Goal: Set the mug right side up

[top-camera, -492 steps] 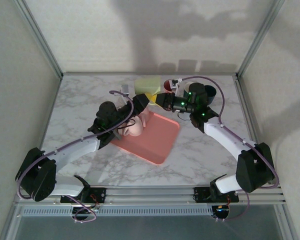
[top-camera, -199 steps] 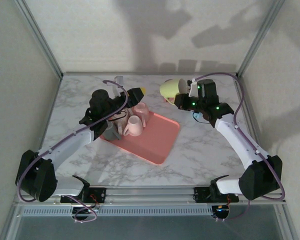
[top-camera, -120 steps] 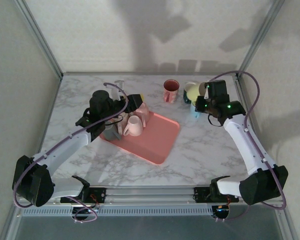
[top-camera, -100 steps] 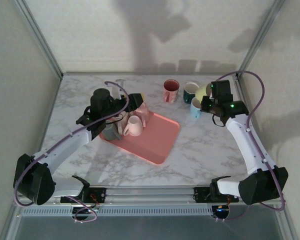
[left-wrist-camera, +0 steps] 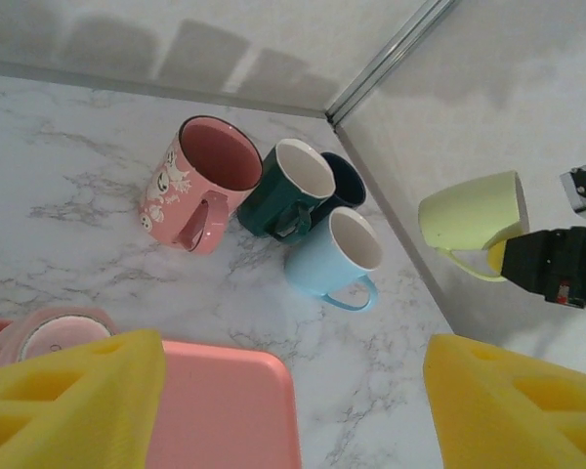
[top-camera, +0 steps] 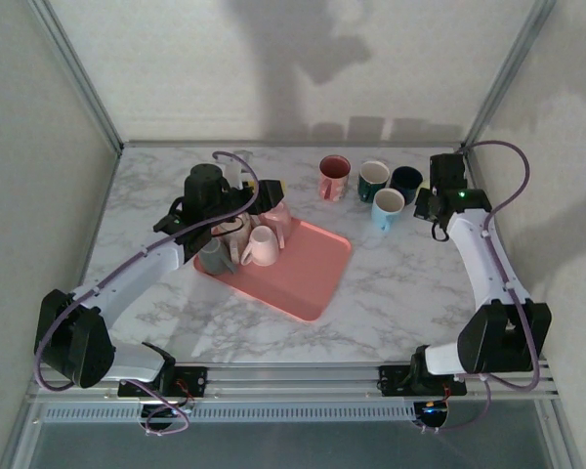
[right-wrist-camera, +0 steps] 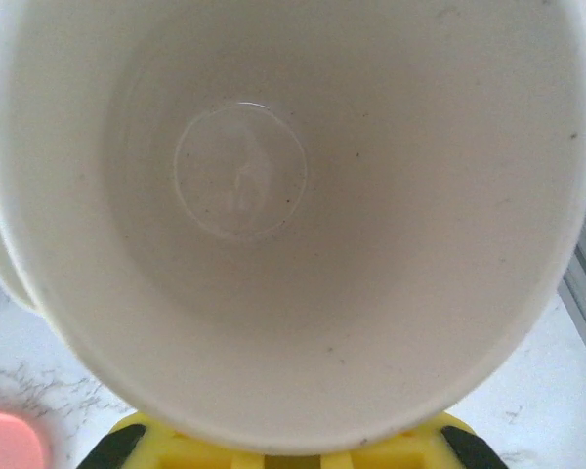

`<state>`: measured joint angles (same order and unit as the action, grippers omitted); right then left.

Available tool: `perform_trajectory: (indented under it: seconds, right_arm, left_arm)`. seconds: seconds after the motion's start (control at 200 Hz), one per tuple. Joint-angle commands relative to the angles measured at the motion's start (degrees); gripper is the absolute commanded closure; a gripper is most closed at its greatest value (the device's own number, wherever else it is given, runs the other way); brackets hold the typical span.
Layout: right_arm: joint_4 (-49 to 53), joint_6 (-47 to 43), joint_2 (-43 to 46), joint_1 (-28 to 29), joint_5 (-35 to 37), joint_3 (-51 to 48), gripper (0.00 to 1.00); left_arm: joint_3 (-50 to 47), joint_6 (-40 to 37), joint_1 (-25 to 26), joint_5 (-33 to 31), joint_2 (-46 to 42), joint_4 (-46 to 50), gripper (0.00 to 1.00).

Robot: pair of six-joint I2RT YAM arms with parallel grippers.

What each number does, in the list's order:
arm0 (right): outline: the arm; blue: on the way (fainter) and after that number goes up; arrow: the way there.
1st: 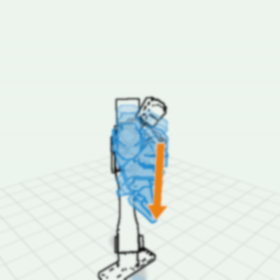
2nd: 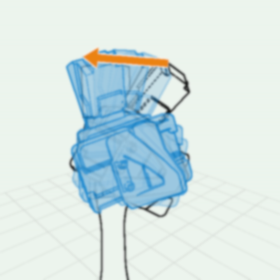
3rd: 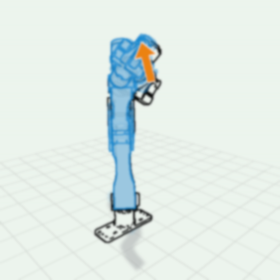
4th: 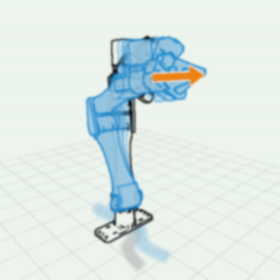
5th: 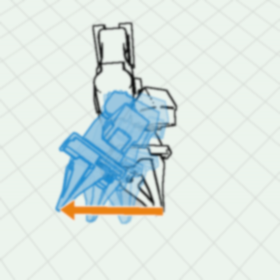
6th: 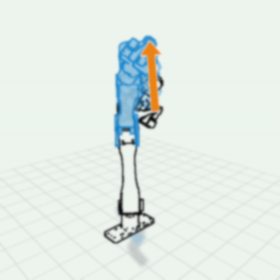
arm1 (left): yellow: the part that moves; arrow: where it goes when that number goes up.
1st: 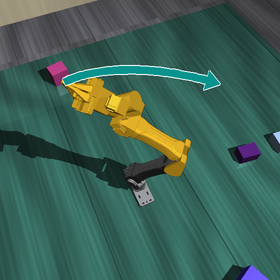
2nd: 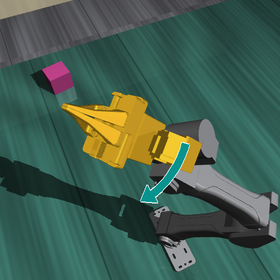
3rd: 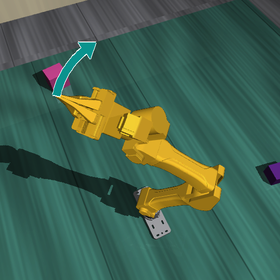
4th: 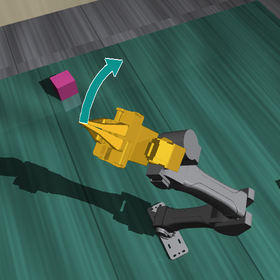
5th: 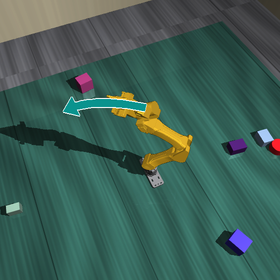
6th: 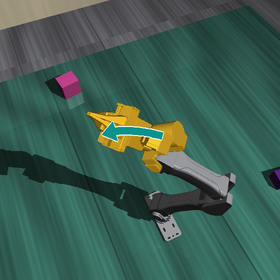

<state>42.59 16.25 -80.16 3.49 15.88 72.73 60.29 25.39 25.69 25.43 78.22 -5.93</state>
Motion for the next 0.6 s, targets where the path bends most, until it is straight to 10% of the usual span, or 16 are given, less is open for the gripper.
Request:
perform_trajectory:
  seconds: [0.0,0.596]
  right_arm:
    - [-6.7,0.36,-1.6,-0.55,1.5,-0.18,1.0]
    - [-10.16,-0.15,-12.06,-0.63,4.34,-2.24,1.0]
  left_arm:
    - [0.73,-2.03,-0.47,-0.93,-0.14,1.35,0.3]
    - [-0.59,-5.09,-1.09,-2.23,-0.27,3.75,0.3]
